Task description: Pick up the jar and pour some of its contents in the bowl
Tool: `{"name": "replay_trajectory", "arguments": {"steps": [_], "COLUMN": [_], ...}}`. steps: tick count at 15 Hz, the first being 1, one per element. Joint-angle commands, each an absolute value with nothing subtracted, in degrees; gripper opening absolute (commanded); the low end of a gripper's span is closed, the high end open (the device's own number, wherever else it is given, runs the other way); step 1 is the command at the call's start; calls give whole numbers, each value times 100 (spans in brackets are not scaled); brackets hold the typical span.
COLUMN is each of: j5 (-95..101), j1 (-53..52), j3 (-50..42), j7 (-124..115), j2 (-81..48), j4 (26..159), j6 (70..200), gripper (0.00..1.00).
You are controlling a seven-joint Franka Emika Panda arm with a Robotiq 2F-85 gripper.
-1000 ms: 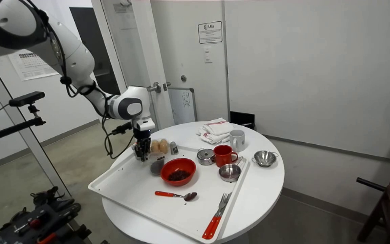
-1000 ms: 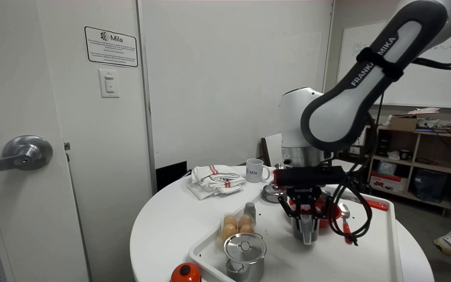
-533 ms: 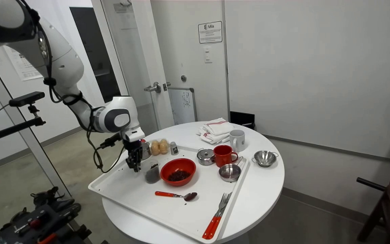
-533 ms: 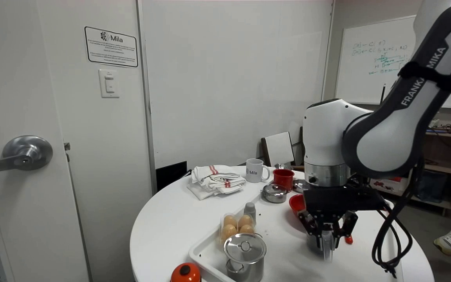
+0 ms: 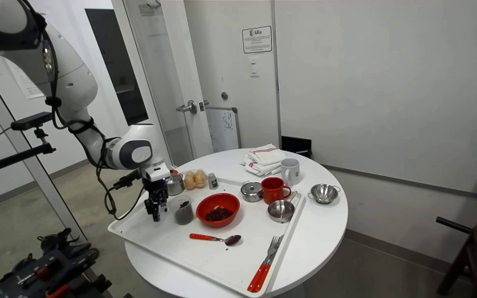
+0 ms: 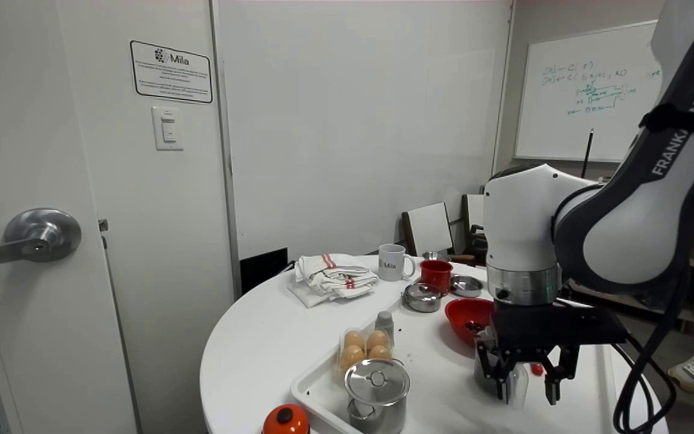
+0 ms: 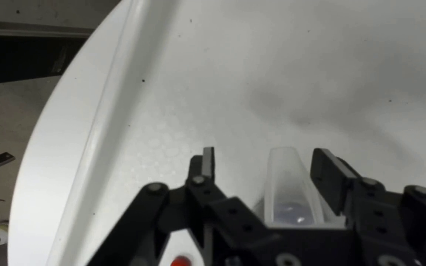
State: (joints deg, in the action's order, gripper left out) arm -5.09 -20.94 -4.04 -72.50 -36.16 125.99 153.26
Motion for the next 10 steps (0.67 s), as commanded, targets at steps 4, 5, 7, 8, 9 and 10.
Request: {"name": "replay_trajectory", "arguments": {"steps": [4, 5, 7, 8, 9, 10], "j5": [-580, -596, -636, -672, -750, -836], "j1": [-1778, -1673, -1458, -1333, -1158, -991], "j3": [-267, -219, -123, -63, 42, 142], "j7": [-7010, -6876, -6577, -6392, -6129, -5846], "j2": [-3092, -2971, -2726, -2598, -2447, -2307], "j4": [13081, 13140, 13253, 13304, 13352, 13387], "j6": [15543, 15471, 15365, 15295, 15200, 15098], "gripper": [100, 100, 100, 100, 100, 100]}}
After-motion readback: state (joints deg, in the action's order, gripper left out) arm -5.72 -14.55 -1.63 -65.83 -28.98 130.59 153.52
